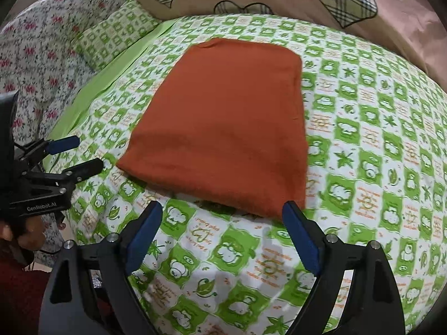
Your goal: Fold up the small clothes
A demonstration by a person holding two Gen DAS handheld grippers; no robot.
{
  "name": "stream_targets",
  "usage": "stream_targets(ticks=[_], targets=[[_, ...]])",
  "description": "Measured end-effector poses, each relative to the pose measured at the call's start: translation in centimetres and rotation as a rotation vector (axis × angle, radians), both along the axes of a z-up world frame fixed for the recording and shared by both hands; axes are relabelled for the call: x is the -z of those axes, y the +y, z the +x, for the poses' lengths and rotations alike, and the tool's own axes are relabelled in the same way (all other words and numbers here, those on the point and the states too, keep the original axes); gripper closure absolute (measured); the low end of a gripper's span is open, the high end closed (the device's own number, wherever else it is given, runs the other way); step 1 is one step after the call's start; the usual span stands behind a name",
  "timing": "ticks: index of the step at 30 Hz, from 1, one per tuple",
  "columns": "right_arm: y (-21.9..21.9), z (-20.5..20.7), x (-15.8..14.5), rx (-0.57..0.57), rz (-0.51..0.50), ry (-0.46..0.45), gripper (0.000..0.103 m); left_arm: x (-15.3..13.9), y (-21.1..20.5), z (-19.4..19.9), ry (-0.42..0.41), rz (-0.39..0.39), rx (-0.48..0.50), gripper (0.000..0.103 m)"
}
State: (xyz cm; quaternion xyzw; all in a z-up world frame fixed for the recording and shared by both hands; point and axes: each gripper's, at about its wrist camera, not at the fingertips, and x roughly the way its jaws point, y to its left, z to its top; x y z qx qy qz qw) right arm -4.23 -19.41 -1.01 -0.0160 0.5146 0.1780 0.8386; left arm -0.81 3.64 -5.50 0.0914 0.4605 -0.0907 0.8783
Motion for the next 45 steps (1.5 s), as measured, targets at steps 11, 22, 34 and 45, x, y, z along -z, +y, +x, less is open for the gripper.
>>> stream_targets(ticks=[11, 22, 34, 45], targets=[[0.1, 0.9, 0.0, 0.010, -0.001, 0.002, 0.010, 0.4, -1.5, 1.6, 0.000, 0.085, 0.004, 0.019], [-0.5, 3.5, -0.1, 0.044, 0.016, 0.024, 0.008, -0.9, -2.3, 4.2, -0.015, 0.085, -0.012, 0.018], [-0.1, 4.8, -0.1, 0.030, 0.018, 0.033, 0.007, -0.4, -3.5, 5.3, 0.009, 0.068, -0.021, 0.017], [0.2, 5.9, -0.3, 0.020, 0.013, 0.026, 0.006, 0.1, -3.8, 5.9, 0.017, 0.067, -0.025, 0.016]])
